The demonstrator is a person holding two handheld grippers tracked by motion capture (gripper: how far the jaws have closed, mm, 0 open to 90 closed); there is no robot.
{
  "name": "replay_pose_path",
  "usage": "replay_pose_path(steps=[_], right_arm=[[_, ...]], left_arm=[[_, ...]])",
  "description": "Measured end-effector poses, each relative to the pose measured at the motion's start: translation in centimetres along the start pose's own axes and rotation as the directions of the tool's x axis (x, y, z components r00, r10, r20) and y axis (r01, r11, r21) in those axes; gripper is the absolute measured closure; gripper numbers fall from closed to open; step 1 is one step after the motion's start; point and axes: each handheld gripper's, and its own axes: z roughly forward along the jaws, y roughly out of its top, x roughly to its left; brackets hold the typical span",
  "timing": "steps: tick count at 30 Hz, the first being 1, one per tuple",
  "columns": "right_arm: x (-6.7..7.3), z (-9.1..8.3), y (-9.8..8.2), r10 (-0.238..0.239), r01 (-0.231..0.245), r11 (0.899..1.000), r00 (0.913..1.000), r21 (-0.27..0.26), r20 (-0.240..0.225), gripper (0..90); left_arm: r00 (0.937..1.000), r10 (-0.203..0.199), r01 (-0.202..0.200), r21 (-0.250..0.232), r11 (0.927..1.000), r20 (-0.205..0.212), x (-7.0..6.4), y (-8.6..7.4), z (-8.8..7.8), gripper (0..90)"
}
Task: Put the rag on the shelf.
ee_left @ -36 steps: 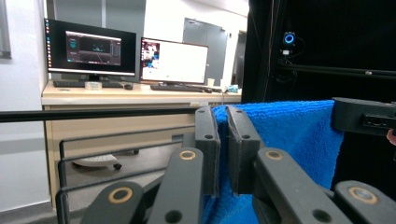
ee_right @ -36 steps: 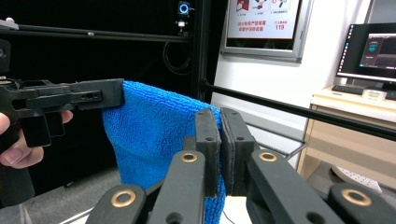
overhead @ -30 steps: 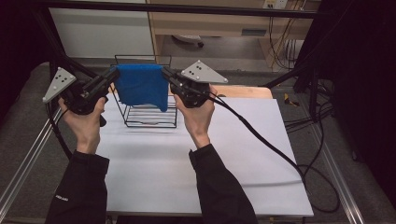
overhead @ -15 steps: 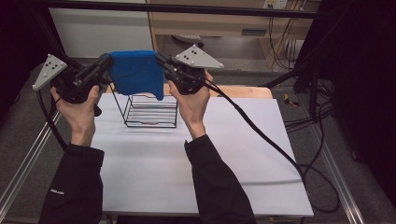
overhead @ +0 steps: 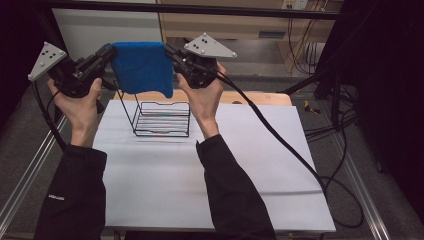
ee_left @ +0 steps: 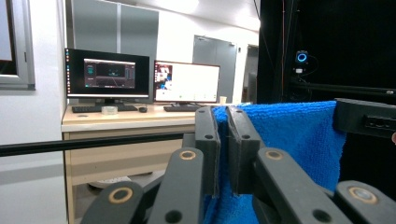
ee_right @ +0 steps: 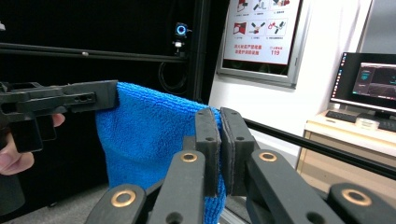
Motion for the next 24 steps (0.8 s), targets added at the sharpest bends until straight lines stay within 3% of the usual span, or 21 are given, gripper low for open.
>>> replay_pose_path(steps=[12,24], right_arm=[[-1.0,1.1,1.5,-0.026,0.026,1.000,0.9996,-0.005,0.014,87.0],[-1.6,2.9,2.1,-0.050,0.049,0.999,0.9984,0.009,0.029,87.0]], left_arm=[[0.9998,0.010,-0.010,-0.002,1.0000,-0.015,0.5,1.3,1.6,84.1],[0.9992,-0.025,0.025,-0.007,0.9997,-0.032,2.0,1.7,3.1,84.1]])
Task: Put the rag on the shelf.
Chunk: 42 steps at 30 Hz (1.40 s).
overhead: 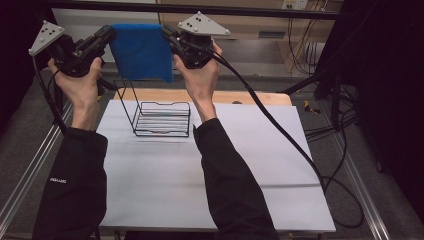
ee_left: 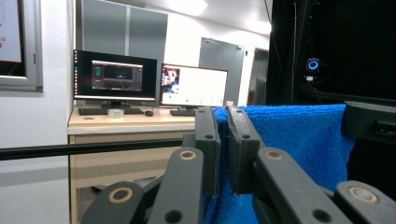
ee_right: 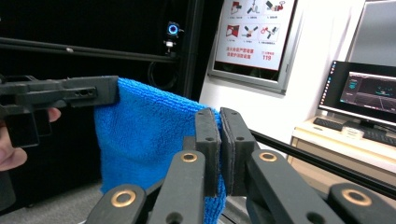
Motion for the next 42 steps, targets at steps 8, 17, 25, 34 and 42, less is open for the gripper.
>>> replay_pose_path(steps=[8,17,25,34,42], right_arm=[[-0.9,1.5,-0.4,0.009,-0.009,1.000,0.9999,0.023,0.013,87.0],[-1.9,2.8,-1.0,-0.013,0.012,0.999,0.9996,0.051,0.023,87.0],[-2.6,3.5,-1.5,-0.024,0.021,0.997,0.9993,0.081,0.030,87.0],[-1.7,4.2,-2.8,-0.035,0.034,0.993,0.9994,0.115,0.007,86.9],[-1.2,3.8,-4.1,-0.009,0.009,0.987,1.0000,0.159,0.000,86.9]], left_arm=[[0.9999,0.005,-0.005,0.014,0.9999,-0.013,0.8,-0.4,1.1,84.1],[0.9997,0.015,-0.015,0.033,0.9993,-0.017,1.5,-1.0,2.5,84.1],[0.9996,0.027,-0.027,0.050,0.9984,-0.009,2.1,-1.8,3.3,84.1],[0.9994,0.033,-0.031,0.077,0.9965,-0.015,3.1,-3.3,2.2,84.1],[0.9990,0.045,-0.045,0.118,0.9920,0.003,3.2,-4.9,1.8,84.0]])
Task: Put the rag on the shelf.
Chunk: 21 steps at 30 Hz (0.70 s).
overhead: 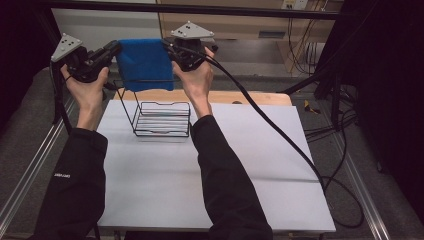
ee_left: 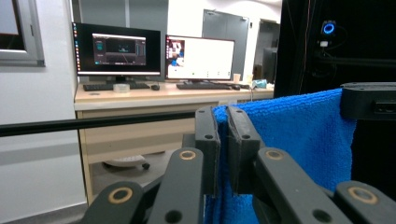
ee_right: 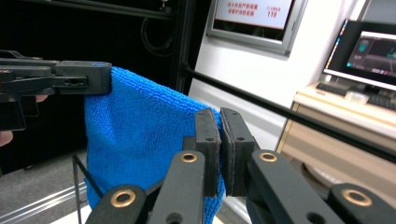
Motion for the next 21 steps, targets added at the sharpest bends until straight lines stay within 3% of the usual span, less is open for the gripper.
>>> replay_pose_path(steps=[10,21], right_arm=[[0.0,-1.0,-1.7,0.046,-0.046,0.999,0.9985,0.016,-0.028,86.8],[0.7,-1.8,-2.4,0.034,-0.031,0.998,0.9974,0.048,-0.063,86.6]], left_arm=[[0.9987,0.042,-0.043,0.039,0.9983,0.027,-0.6,-1.0,-0.6,84.0],[0.9978,0.031,-0.033,0.047,0.9983,0.059,-0.6,-2.0,-1.7,84.0]])
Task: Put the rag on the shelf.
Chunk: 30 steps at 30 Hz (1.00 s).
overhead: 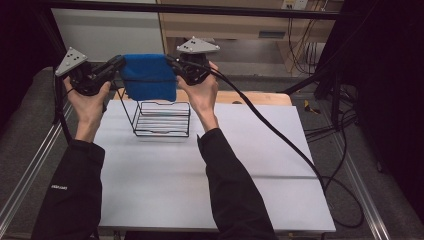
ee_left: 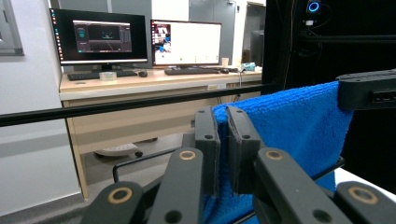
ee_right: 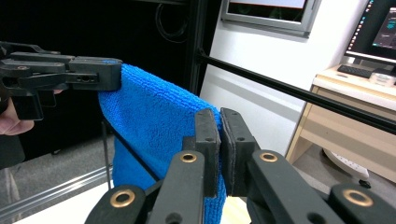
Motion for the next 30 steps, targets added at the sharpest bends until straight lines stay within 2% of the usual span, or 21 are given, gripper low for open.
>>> replay_pose_path(steps=[7,14,18,21,25,30], right_arm=[[0.5,-0.5,0.0,-0.008,0.008,1.000,0.9997,0.007,-0.021,86.6],[0.9,-0.8,-0.2,-0.001,0.003,0.999,0.9989,0.037,-0.047,86.5],[1.1,-1.1,-0.4,0.002,0.002,0.999,0.9977,0.054,-0.068,86.3],[1.1,-1.3,-0.5,0.013,-0.006,0.997,0.9963,0.080,-0.085,86.3],[1.4,-1.5,-0.6,0.004,0.007,0.994,0.9946,0.107,-0.104,86.2],[1.5,-1.4,-1.0,0.022,-0.007,0.991,0.9928,0.133,-0.117,86.0]], left_arm=[[0.9999,0.007,-0.007,0.010,0.9999,0.015,-0.2,-0.3,-0.8,83.8],[0.9997,0.017,-0.018,0.041,0.9990,0.015,-0.4,-0.2,-1.5,83.5],[0.9998,0.001,-0.003,0.062,0.9981,0.019,-0.5,-0.4,-1.7,83.2],[0.9997,-0.005,0.003,0.083,0.9966,0.025,-0.7,-0.6,-1.9,82.9],[0.9995,-0.015,0.012,0.116,0.9931,0.026,-0.8,-0.9,-2.1,82.5],[0.9994,-0.020,0.016,0.156,0.9877,0.027,-0.8,-1.3,-2.2,81.8]])
